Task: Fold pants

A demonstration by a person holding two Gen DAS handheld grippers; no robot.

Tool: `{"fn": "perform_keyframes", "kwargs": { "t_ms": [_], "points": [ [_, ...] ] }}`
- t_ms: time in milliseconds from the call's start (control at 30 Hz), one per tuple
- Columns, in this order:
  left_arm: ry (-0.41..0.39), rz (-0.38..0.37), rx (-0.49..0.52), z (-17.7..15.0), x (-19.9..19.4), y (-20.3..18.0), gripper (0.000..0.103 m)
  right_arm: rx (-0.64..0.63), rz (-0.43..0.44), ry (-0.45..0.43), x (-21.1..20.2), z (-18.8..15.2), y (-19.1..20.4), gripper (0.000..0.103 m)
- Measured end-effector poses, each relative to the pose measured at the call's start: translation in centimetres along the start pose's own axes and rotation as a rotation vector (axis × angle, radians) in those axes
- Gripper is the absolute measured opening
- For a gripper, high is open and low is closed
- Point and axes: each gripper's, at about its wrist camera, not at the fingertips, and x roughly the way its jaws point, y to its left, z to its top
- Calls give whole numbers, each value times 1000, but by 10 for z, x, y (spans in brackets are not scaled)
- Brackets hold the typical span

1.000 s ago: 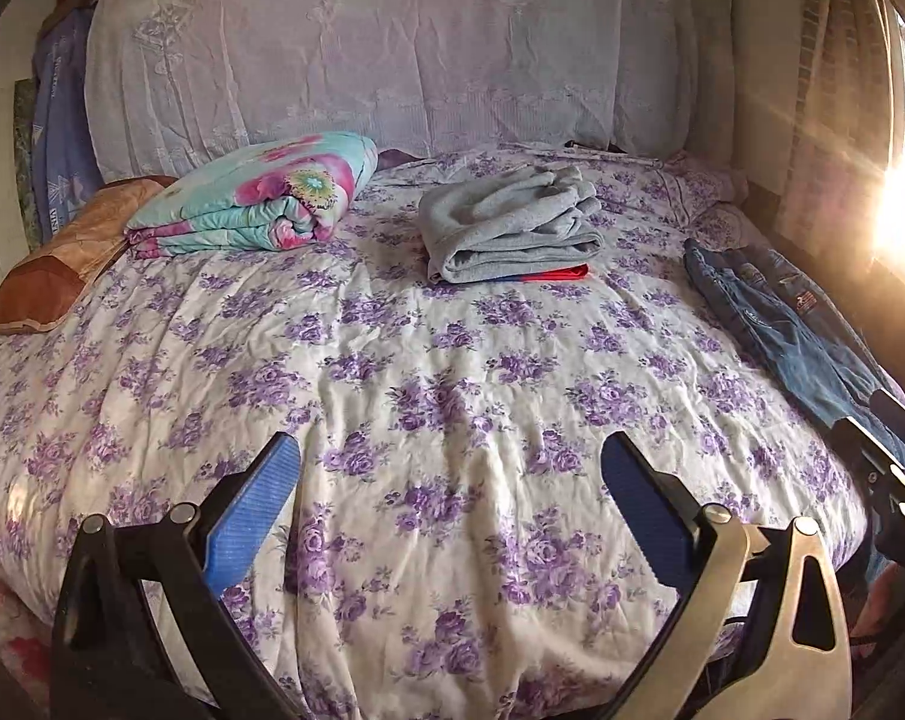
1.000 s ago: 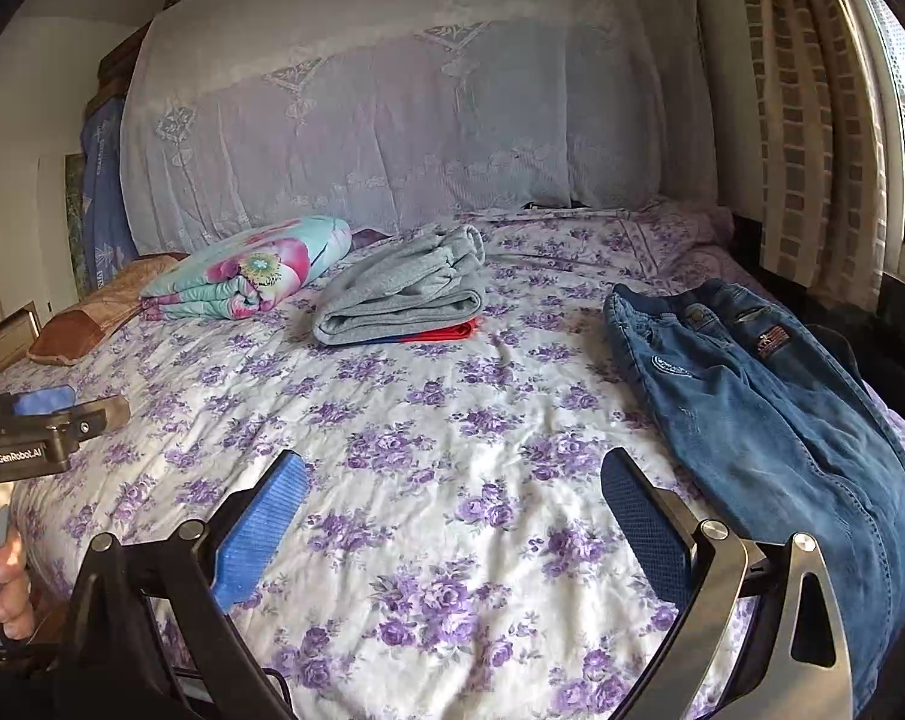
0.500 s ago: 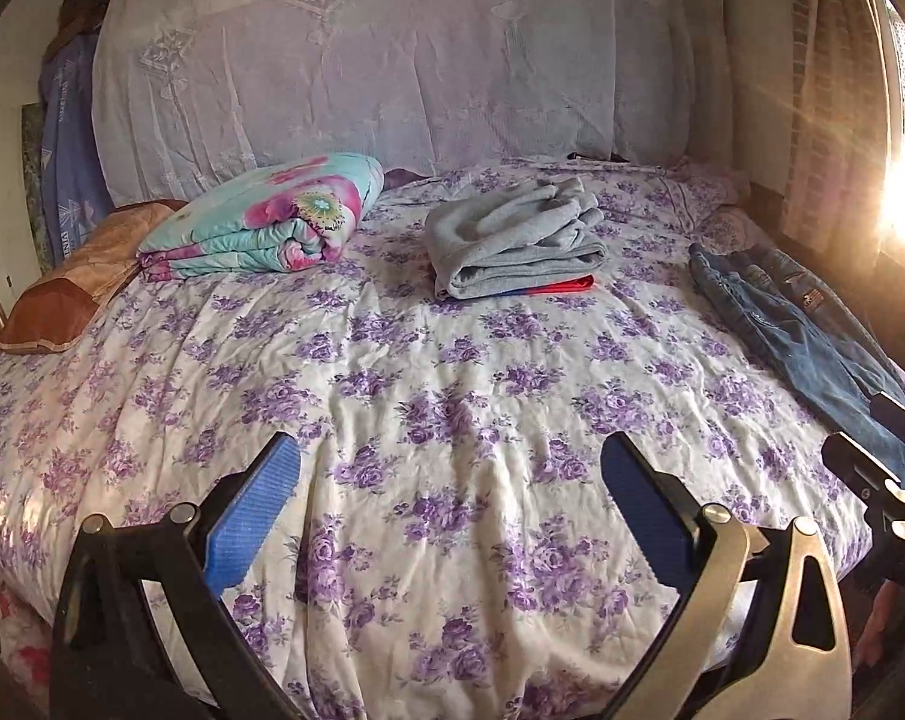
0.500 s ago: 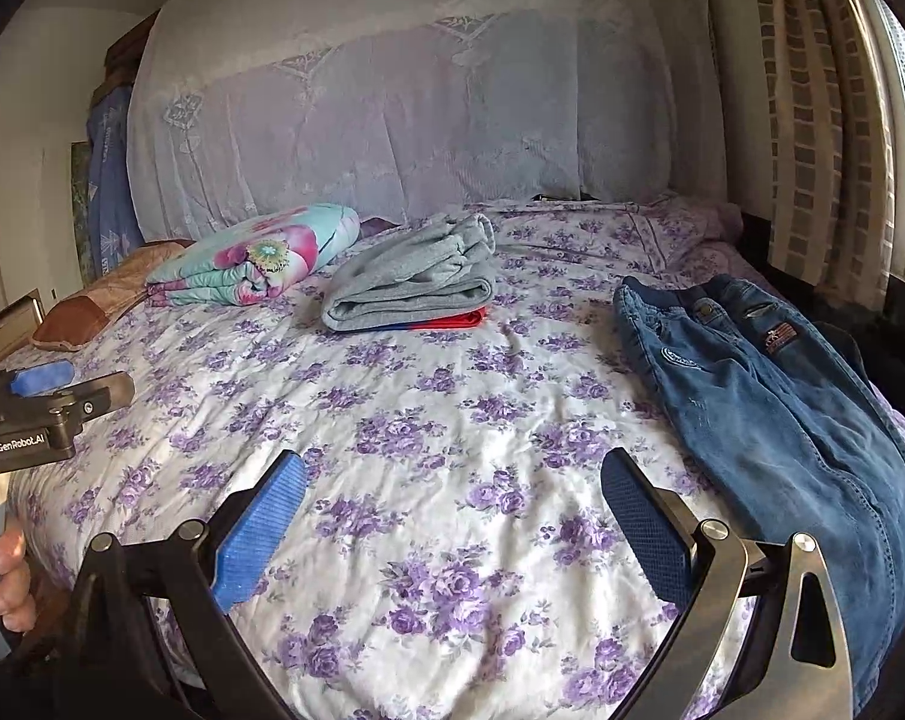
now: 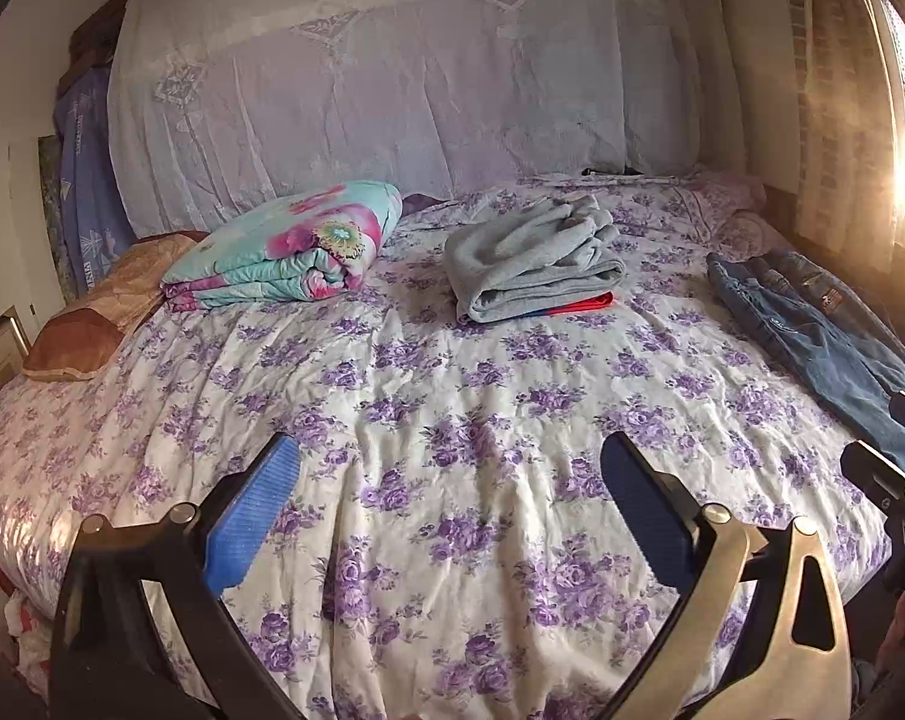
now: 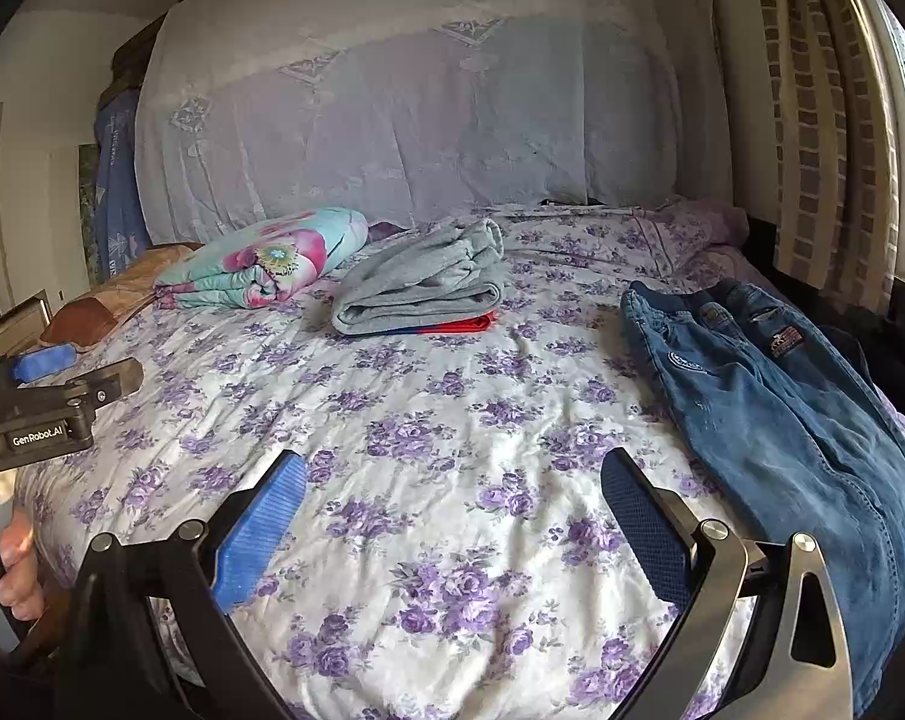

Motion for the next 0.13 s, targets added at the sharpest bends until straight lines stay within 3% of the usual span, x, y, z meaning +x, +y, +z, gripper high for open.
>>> {"fn": "perform_keyframes", "kwargs": {
  "t_ms": [133],
  "points": [
    [5,17,-2,0,3,2,98,-1,0,1,0,0,0,99]
  ]
}}
